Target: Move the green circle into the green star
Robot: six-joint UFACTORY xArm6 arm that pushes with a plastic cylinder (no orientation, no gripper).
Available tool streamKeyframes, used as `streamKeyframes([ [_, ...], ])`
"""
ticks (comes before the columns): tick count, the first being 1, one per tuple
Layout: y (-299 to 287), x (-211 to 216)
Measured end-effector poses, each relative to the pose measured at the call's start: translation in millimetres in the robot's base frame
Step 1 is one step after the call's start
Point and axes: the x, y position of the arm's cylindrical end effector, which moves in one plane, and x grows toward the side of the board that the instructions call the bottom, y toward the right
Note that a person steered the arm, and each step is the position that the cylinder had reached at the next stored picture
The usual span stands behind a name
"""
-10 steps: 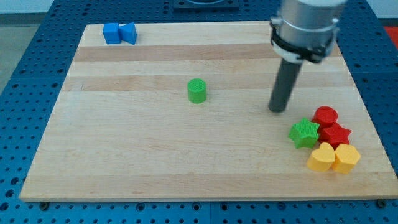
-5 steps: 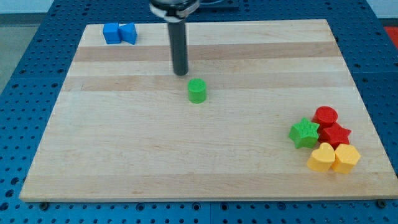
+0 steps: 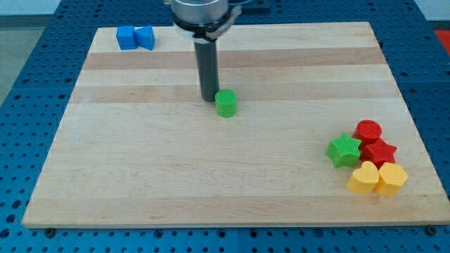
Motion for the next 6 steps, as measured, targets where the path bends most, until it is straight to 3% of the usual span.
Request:
streamKeyframes([
  [2, 38.4, 21.2],
  [6, 24.1, 96.5],
])
